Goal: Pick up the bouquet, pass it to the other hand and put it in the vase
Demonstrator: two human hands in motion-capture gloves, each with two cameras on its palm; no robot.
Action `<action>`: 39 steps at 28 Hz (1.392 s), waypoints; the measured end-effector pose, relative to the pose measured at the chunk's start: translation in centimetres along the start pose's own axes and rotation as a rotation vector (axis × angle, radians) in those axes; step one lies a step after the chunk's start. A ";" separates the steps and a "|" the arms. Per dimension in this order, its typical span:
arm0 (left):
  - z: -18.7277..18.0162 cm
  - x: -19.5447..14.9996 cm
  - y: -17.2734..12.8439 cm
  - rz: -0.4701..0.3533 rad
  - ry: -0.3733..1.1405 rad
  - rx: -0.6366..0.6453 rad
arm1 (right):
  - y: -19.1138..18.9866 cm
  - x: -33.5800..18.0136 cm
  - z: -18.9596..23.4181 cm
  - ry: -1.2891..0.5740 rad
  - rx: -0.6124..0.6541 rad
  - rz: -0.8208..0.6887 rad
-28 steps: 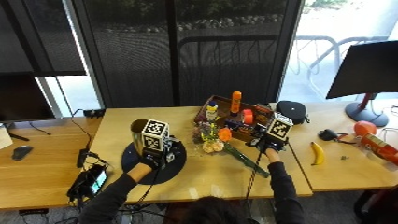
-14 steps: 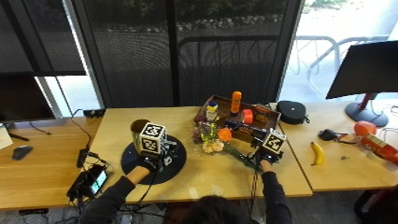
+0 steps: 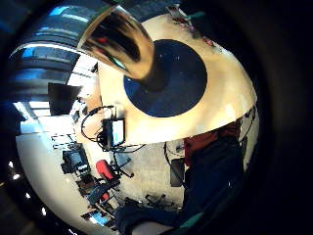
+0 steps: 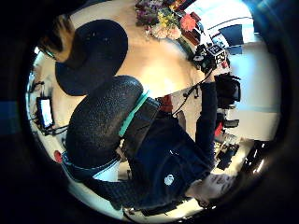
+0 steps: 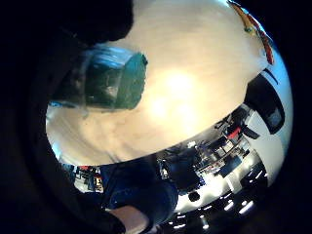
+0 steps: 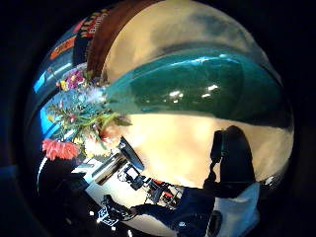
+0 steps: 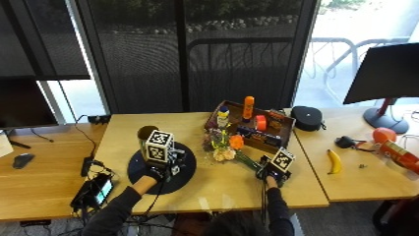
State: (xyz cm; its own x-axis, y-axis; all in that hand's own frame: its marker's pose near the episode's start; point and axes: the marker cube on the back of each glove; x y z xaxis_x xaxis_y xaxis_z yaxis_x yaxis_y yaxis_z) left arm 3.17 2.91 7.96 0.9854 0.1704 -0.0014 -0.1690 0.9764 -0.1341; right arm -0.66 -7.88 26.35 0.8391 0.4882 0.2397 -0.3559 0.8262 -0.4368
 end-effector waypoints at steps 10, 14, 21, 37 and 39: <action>0.4 0.5 -0.6 0.000 -0.003 0.000 | -1.4 -0.2 0.9 -0.077 0.171 -0.026; 0.7 1.1 -0.5 0.021 -0.008 -0.003 | -1.0 -1.2 1.2 -0.074 0.191 -0.006; 0.7 0.9 -0.4 0.019 0.001 -0.004 | -0.6 -2.4 1.6 -0.122 0.201 -0.020; -2.0 5.1 -5.5 0.115 0.566 -0.048 | 8.2 -9.5 -3.5 -0.736 0.030 -0.612; -2.8 6.7 -6.5 0.141 0.731 -0.047 | 8.9 -10.8 -3.0 -0.770 -0.085 -0.624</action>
State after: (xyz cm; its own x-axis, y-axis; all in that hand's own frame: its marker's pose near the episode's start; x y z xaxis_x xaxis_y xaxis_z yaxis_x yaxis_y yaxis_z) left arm 10.93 -2.62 6.07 0.7201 0.1462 -0.6783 -0.3100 0.9424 -0.1260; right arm -11.59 -6.66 17.28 0.3596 0.0475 0.9319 0.1141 0.9890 -0.0944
